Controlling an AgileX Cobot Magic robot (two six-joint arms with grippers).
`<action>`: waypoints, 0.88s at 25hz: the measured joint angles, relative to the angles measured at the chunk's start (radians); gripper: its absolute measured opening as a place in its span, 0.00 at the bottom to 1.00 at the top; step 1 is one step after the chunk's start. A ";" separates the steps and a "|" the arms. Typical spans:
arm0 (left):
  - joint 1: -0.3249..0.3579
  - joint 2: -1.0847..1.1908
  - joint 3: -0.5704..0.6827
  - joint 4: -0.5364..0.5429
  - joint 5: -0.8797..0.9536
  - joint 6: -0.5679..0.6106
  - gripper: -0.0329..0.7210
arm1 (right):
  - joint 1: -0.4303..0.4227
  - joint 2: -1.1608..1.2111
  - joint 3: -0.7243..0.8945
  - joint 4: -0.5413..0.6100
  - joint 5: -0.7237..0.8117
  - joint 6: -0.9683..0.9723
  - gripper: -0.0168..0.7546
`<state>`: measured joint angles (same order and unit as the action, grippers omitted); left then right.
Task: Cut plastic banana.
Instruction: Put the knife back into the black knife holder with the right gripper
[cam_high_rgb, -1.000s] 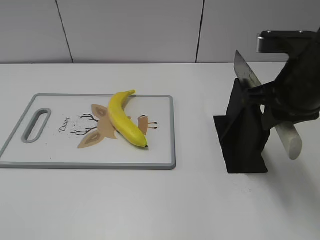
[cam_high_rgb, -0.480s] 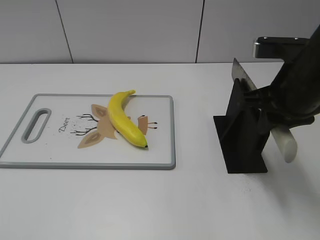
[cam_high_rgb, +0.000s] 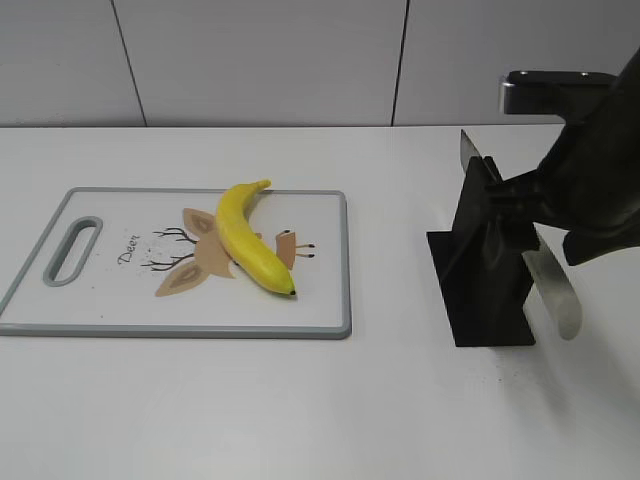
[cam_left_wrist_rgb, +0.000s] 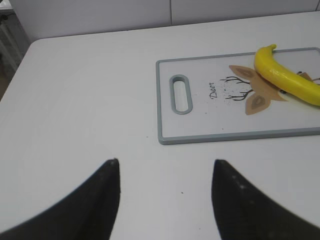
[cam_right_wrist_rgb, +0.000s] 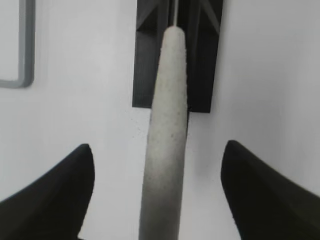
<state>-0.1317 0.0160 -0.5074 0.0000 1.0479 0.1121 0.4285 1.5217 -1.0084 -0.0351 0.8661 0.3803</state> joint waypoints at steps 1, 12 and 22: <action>0.000 0.000 0.000 0.000 -0.001 0.000 0.78 | 0.000 -0.020 0.000 0.001 0.027 -0.017 0.82; 0.000 0.000 0.000 0.000 -0.001 0.000 0.78 | 0.003 -0.617 0.251 0.042 0.056 -0.206 0.80; 0.000 0.000 0.000 0.000 -0.001 0.000 0.78 | 0.003 -1.061 0.503 0.025 0.059 -0.274 0.79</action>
<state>-0.1317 0.0160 -0.5074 0.0000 1.0470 0.1121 0.4313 0.4610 -0.5051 -0.0100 0.9246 0.1063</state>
